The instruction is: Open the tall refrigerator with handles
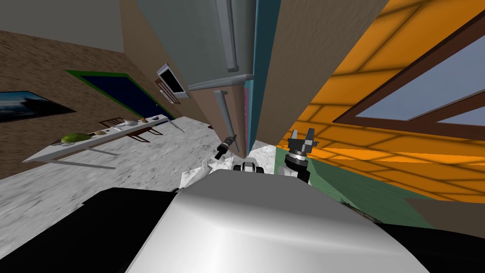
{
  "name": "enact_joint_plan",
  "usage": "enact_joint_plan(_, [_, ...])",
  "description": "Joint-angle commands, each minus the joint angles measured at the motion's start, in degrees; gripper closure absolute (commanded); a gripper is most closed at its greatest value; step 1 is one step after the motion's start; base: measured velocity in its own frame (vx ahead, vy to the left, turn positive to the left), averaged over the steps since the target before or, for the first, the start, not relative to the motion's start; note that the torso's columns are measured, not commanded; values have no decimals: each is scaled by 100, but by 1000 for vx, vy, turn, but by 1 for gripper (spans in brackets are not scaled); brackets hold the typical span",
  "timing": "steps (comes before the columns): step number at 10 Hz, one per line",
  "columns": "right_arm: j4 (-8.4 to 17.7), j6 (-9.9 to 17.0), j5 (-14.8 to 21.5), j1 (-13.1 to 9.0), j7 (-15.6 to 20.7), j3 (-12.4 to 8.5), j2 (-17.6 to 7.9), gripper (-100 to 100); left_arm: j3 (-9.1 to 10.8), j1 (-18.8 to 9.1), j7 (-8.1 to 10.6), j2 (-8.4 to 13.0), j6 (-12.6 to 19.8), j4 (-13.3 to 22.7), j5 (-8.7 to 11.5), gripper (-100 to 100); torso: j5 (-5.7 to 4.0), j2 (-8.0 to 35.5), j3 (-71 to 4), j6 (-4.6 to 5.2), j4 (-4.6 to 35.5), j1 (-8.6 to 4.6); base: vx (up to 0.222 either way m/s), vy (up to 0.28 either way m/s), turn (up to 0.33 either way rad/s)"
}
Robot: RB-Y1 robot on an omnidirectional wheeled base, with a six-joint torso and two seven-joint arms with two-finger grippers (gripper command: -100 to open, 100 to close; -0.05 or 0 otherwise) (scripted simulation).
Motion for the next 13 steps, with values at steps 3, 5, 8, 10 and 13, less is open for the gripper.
enact_joint_plan(3, [0, 0, 0, 0, 0, 0, 0, 0, -583, -712, 508, 5, 172, 220, -283, 100, 9, 20, 15, -4, 5, 14, -102, 194, 26])
enact_joint_plan(5, [0, 0, 0, 1, 0, 0, 0, 0, -959, -1044, 802, -2, 256, 399, -488, 100, -3, 10, 5, -1, 3, -5, -75, 176, 49])
enact_joint_plan(8, [0, 0, 0, 1, 0, 0, 0, 0, -1335, -1462, 1095, -10, 340, 578, -692, 100, 0, 24, 13, -4, 10, 8, -77, 145, 30])
enact_joint_plan(10, [0, 0, 0, 0, 0, 1, 1, 0, -1669, -1762, 1353, -17, 423, 756, -896, 100, -1, 17, 7, -9, 30, -2, -88, 144, 38])
enact_joint_plan(13, [0, 0, 0, 0, 0, 0, -1, 0, -2088, -2271, 1682, -25, 507, 935, -1100, 100, 6, 35, 22, -10, 13, 36, -99, 249, 31])
